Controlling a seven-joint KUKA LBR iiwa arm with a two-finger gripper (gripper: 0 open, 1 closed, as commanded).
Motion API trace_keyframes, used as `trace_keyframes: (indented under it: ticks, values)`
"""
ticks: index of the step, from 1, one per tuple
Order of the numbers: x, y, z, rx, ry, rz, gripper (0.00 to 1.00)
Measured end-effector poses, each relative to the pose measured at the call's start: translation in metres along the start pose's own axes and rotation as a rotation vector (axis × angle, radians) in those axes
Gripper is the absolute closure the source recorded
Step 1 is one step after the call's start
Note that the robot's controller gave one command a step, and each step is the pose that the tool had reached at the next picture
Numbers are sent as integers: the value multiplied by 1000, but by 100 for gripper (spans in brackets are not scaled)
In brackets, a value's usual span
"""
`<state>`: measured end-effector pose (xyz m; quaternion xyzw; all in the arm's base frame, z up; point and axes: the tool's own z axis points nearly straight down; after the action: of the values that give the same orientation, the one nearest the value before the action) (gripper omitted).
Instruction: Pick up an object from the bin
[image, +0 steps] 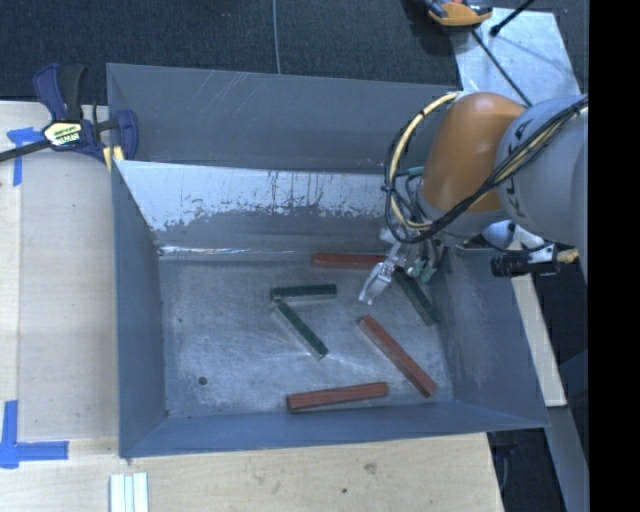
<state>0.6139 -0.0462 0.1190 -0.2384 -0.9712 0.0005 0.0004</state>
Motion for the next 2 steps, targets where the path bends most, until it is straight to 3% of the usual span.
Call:
trace_keyframes:
  ticks: [1,2]
  values:
    - [0,1,-2,-1,-3,-2,0]
    - [-20,4,40,-5,-22,130,100]
